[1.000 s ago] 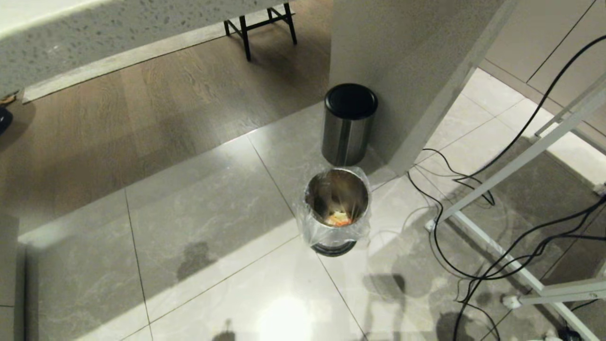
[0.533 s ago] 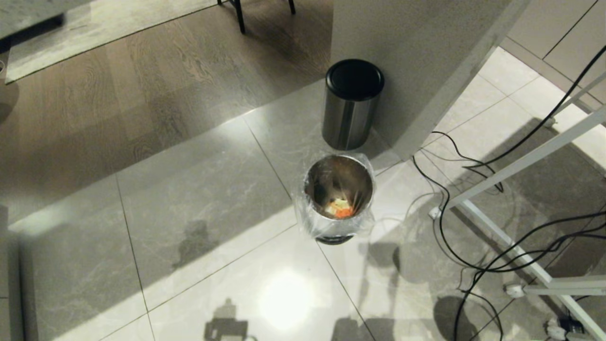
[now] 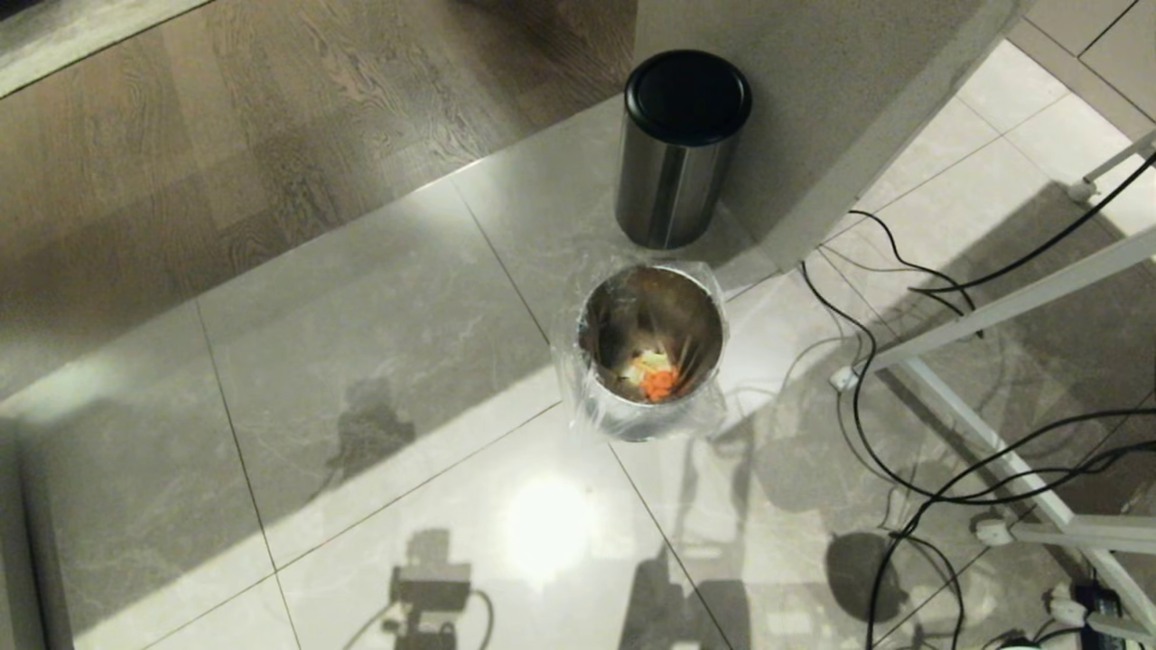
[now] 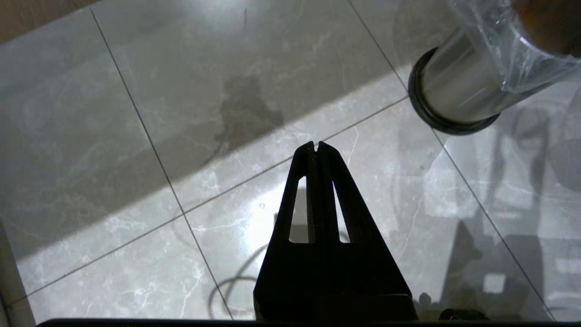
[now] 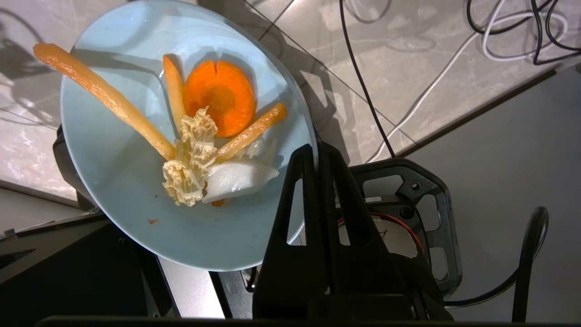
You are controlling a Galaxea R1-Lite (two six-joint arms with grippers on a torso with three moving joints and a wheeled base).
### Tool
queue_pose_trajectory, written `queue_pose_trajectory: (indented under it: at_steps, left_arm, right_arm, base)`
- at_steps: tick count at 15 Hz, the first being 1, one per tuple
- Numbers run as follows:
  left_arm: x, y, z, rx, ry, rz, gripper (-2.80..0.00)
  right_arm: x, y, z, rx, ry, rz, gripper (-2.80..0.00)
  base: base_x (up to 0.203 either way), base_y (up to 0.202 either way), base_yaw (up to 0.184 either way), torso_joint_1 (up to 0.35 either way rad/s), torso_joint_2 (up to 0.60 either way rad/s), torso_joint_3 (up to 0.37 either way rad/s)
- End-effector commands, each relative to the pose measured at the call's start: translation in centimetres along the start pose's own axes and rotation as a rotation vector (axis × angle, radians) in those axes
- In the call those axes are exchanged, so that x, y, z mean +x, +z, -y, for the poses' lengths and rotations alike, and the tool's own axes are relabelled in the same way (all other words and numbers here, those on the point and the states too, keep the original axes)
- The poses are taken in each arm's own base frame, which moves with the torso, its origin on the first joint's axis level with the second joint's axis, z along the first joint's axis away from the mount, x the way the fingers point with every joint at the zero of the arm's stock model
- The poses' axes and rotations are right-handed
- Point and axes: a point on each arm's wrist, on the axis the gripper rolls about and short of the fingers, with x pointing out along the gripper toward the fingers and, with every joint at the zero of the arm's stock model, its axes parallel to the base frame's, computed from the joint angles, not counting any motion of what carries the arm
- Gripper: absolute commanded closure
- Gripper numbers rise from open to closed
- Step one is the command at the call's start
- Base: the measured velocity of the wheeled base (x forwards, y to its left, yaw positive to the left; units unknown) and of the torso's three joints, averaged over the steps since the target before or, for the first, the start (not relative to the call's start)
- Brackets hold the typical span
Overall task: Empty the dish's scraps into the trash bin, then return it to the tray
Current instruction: Move the bowl over the trash can
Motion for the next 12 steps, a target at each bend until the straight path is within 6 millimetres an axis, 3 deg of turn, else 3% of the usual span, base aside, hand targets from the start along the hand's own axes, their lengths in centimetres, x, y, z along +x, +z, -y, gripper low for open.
queue_pose_trajectory:
  at_steps: [1,9,12]
  left_arm:
    - [0.01,0.01,0.0,-0.001,0.001,-0.001,0.0]
    - [0.0,0.0,0.0,-0.001,0.002,0.001,0.0]
    - [0.01,0.01,-0.01,-0.002,0.006,0.0,0.0]
  right_arm:
    - [-0.01,-0.05,0.02,0.002,-0.002,-0.003,0.0]
    - [0.09,-0.29,0.1,-0.042,-0.001,-0.014,0.0]
    - [0.19,-0.51,0.16,-0.047,-0.002,-0.021,0.0]
  base:
    - [0.0,0.0,0.0,0.01,0.0,-0.198]
    - [0.0,0.0,0.0,0.002,0.0,-0.195]
    - [0.0,0.0,0.0,0.003,0.0,-0.063]
